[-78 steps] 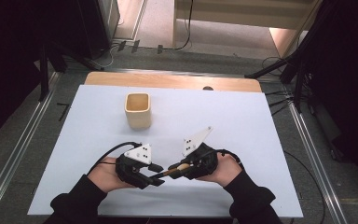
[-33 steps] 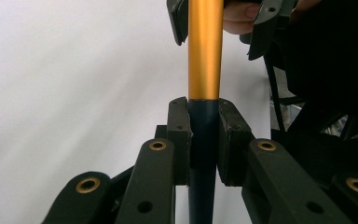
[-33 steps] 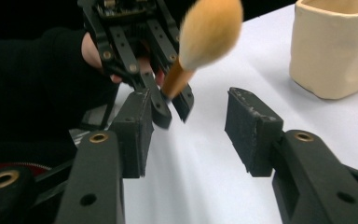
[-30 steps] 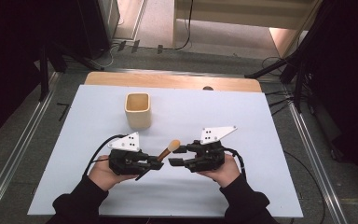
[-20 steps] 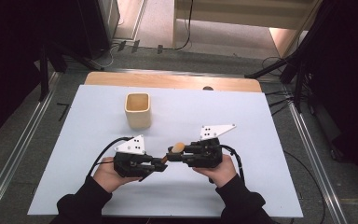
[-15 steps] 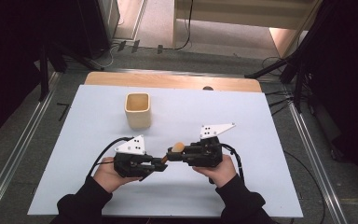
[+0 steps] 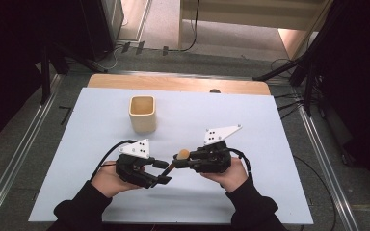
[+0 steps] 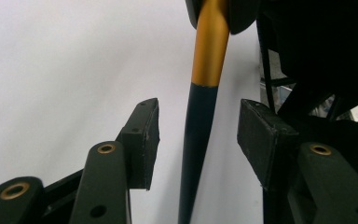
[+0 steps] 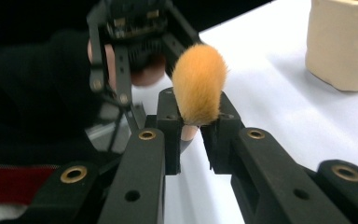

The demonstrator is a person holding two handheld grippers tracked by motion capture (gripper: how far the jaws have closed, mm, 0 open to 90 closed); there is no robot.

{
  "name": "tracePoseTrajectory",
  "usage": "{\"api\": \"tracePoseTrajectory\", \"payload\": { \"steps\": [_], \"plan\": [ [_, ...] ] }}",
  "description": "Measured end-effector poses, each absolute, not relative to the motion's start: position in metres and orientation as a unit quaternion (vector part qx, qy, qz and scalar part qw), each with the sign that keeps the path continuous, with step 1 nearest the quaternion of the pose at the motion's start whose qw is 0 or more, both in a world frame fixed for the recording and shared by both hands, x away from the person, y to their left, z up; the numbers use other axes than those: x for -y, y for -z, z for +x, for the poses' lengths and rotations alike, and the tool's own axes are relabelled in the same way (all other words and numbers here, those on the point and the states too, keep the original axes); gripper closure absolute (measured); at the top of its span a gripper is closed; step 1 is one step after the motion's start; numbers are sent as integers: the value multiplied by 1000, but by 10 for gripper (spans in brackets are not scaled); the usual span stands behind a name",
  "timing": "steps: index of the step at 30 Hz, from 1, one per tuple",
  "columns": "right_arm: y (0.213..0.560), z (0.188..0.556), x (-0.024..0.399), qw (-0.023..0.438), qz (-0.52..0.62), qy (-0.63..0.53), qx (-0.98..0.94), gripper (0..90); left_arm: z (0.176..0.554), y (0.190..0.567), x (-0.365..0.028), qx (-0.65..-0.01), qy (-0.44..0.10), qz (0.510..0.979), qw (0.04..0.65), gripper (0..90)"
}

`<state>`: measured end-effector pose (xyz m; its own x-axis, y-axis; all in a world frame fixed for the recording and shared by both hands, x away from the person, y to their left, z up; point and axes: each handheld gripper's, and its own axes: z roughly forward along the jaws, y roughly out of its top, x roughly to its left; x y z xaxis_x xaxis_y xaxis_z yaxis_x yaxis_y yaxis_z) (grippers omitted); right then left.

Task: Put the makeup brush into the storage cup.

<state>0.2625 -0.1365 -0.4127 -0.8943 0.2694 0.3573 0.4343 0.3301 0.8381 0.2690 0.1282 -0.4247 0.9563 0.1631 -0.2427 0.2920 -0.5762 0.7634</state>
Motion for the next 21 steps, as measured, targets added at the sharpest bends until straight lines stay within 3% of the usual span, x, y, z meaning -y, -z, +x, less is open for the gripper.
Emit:
{"api": "tracePoseTrajectory", "payload": {
  "steps": [10, 21],
  "plan": [
    [402, 256, 124, 57, -172, 488, 854, 790, 263, 425, -120, -109, 79, 893, 430, 552],
    [403, 255, 117, 68, -153, 473, 865, 790, 259, 425, -115, -93, 94, 897, 422, 727]
  ]
}}
